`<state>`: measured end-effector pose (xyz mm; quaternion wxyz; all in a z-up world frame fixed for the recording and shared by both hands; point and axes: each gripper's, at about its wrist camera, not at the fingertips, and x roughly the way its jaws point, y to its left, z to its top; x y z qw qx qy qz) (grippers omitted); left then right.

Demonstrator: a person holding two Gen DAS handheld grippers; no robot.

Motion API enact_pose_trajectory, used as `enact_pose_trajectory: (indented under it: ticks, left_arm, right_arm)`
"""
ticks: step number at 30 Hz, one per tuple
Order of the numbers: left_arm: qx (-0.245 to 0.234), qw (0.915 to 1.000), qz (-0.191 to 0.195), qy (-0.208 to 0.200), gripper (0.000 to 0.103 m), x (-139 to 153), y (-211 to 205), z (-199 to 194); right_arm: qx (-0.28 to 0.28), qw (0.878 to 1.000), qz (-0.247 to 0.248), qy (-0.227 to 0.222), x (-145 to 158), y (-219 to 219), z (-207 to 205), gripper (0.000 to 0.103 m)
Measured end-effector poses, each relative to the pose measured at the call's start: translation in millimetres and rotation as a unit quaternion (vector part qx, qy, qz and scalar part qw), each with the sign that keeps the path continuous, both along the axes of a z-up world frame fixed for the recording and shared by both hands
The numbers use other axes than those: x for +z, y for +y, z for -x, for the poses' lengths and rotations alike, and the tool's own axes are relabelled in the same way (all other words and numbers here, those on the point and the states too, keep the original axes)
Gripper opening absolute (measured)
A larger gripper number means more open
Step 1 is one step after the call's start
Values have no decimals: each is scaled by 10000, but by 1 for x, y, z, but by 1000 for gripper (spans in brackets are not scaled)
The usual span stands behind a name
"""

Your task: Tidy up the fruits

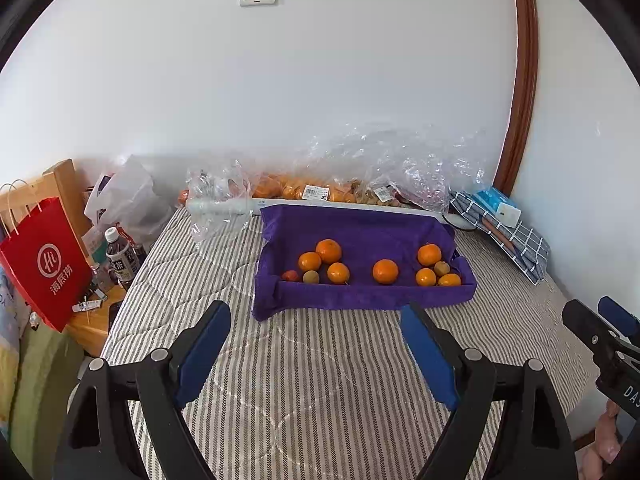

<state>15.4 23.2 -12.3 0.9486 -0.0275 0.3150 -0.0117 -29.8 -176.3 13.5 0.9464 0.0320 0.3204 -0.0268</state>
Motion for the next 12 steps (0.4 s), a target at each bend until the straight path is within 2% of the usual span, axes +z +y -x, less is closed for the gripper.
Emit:
enact_pose_trajectory:
  ticks: [12]
  left_arm:
    - [22, 10000, -78, -24, 87, 0, -3, -2]
  right_arm:
    - [-37, 10000, -11, 4, 0, -3, 0, 96]
